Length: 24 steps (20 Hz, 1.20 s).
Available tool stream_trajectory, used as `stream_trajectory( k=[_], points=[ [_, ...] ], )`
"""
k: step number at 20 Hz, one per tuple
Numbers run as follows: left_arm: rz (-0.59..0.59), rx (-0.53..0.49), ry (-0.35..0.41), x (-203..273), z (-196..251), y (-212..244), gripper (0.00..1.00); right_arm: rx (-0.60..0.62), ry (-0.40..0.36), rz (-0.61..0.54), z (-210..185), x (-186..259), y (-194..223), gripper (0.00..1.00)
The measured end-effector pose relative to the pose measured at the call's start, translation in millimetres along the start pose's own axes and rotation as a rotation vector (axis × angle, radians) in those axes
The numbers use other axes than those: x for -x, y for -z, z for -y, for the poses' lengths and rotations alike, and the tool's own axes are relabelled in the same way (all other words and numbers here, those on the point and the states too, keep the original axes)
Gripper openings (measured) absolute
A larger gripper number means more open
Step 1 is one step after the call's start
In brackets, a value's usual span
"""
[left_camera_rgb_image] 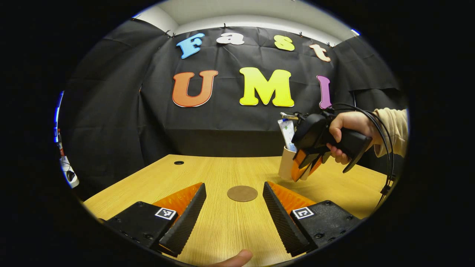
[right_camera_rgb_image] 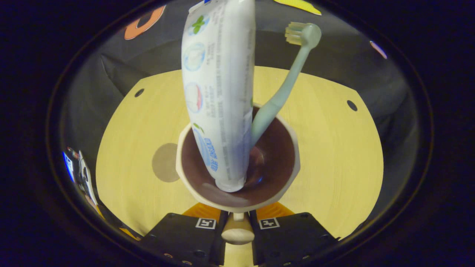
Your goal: Put the toothbrush and toothpaste on the desktop into the cup, then pick up the cup and place it on the coaster on the desktop.
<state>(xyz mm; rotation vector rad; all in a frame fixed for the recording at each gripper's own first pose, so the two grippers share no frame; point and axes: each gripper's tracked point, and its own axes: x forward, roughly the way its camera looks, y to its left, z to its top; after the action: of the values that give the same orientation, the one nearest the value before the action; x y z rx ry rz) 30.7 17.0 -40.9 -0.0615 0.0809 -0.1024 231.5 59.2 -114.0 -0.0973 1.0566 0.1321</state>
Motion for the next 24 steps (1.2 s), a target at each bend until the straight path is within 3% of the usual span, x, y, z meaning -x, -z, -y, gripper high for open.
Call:
stream_trajectory(
  k=[8, 19, 24],
  points=[
    [0.012, -0.004, -0.02, 14.7, -22.3, 1.8, 0.98, 0.168, -0.049, -0.031, -14.4, -16.4, 5.4, 0.27],
    [0.013, -0.007, -0.001, 21.5, -26.4, 5.5, 0.98, 0.192, -0.034, -0.104, -12.2, -14.3, 5.7, 0.26],
    [-0.002, 0.014, 0.022, 24.2, -19.1, 11.0, 0.98, 0.178, -0.073, -0.027, -15.3, 10.0, -11.1, 0.32]
  ],
)
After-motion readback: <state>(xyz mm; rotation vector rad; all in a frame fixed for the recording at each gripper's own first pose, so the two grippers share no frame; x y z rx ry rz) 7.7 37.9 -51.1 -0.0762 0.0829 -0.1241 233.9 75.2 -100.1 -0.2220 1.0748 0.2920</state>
